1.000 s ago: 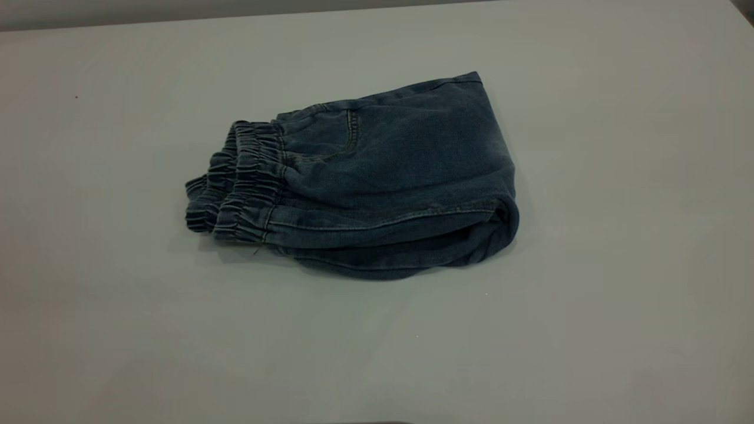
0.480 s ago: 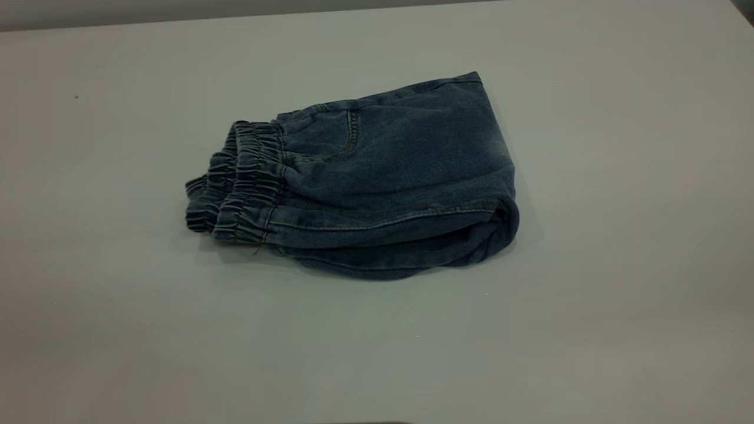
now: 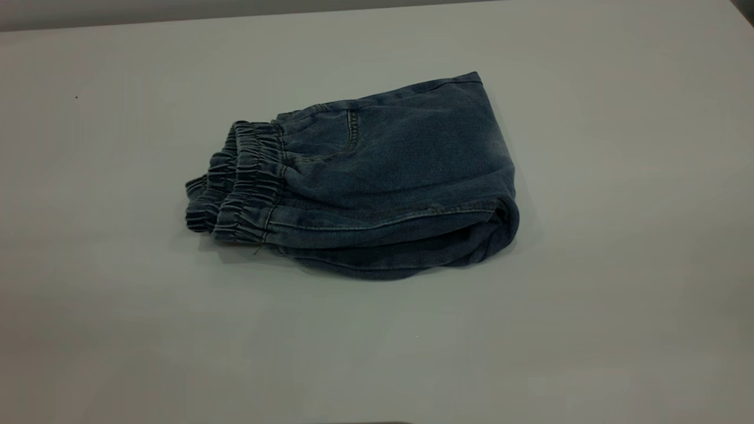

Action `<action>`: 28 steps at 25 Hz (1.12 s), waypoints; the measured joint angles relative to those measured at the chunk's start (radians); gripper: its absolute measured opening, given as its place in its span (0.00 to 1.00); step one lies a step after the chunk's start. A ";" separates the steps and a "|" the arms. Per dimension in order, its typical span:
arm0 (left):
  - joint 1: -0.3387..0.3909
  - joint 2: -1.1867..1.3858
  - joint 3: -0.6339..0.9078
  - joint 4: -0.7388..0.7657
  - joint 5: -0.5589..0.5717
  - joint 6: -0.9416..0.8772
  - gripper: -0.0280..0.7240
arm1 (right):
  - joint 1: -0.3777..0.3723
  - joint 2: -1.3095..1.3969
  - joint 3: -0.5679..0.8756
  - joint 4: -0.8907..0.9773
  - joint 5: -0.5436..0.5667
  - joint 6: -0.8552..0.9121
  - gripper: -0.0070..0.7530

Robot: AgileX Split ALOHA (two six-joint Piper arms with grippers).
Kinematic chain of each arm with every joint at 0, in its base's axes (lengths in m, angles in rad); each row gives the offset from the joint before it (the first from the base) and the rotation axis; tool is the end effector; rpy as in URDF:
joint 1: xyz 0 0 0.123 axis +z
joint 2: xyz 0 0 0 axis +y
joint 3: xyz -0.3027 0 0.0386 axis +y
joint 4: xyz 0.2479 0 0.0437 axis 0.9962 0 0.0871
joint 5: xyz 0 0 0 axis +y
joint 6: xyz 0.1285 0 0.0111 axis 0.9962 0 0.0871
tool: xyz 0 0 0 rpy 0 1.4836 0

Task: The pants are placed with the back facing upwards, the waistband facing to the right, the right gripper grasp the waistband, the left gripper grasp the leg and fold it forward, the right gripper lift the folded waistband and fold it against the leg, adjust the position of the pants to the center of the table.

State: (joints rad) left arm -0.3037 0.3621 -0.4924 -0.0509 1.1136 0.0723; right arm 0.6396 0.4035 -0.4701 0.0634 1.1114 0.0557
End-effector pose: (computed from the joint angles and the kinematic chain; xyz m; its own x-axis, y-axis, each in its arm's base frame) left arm 0.0471 -0.0209 0.2412 -0.7277 0.2802 -0.6261 0.3627 0.9319 -0.0045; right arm 0.0400 0.0389 0.2321 -0.7056 -0.4207 -0.5702 -0.5651 0.8196 0.0945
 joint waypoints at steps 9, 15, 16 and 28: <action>0.000 0.000 0.000 0.000 0.000 0.000 0.70 | 0.000 -0.009 0.000 0.000 0.000 0.001 0.60; 0.034 0.000 0.000 0.000 0.000 0.001 0.70 | -0.108 -0.108 0.000 0.033 0.002 0.001 0.60; 0.062 0.000 0.000 0.000 0.000 0.001 0.70 | -0.152 -0.124 0.000 0.035 0.003 0.001 0.60; 0.274 -0.104 0.000 0.000 0.000 0.001 0.70 | -0.551 -0.365 0.000 0.044 0.012 0.001 0.60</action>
State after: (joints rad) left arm -0.0295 0.2585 -0.4924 -0.0509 1.1136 0.0732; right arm 0.0882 0.0386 -0.4701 0.1074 1.1233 0.0569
